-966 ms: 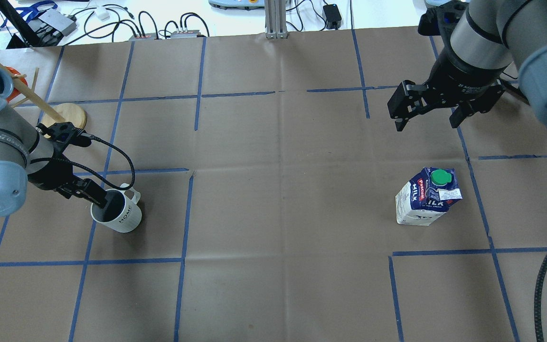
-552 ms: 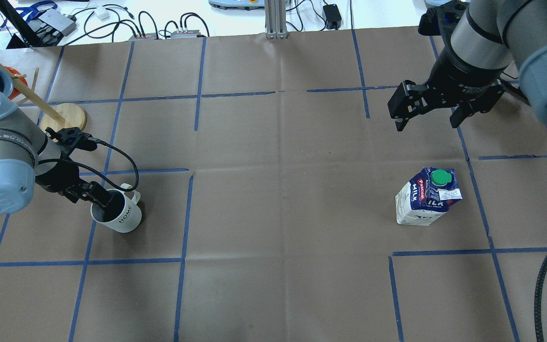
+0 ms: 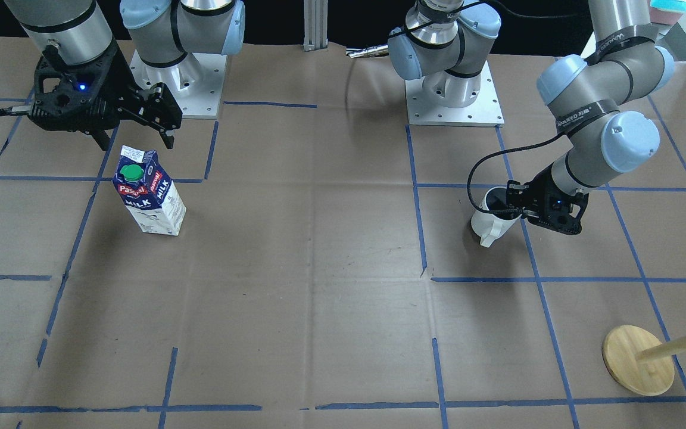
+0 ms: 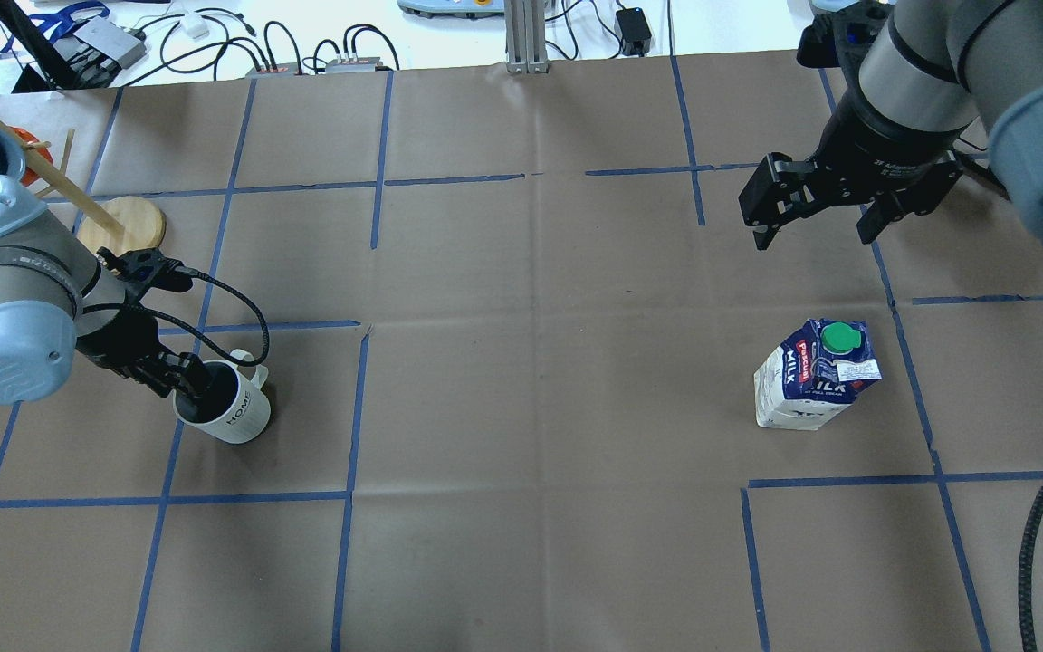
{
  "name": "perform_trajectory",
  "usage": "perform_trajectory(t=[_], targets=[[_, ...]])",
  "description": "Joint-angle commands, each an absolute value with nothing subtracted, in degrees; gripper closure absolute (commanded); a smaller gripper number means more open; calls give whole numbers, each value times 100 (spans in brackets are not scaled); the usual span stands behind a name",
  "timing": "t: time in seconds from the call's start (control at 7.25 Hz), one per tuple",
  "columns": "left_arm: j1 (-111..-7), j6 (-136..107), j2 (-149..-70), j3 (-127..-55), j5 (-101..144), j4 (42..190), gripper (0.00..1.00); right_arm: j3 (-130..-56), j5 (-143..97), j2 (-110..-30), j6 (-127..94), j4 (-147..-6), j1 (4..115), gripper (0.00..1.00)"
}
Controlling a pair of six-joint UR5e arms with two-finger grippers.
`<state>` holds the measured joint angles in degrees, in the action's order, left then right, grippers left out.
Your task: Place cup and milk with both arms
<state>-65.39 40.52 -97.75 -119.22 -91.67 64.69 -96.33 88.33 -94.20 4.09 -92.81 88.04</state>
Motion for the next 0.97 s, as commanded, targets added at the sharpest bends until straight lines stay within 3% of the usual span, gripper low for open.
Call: perform_trajectory(t=[0.0,0.41,0.83], targets=[[-6548,3973,-9791,-11918,-9150,6460,100,-9633,8833,-9422,404,-9281,8807,0],[-6574,3903,-9721,-11883,-9097,6460,100,-9633,8833,-9422,404,-9273,8798,0],[-7221,2863,-9668,-11349,-9088,6469,100,-9633,8833,-9413,395,-9272,8807,0]])
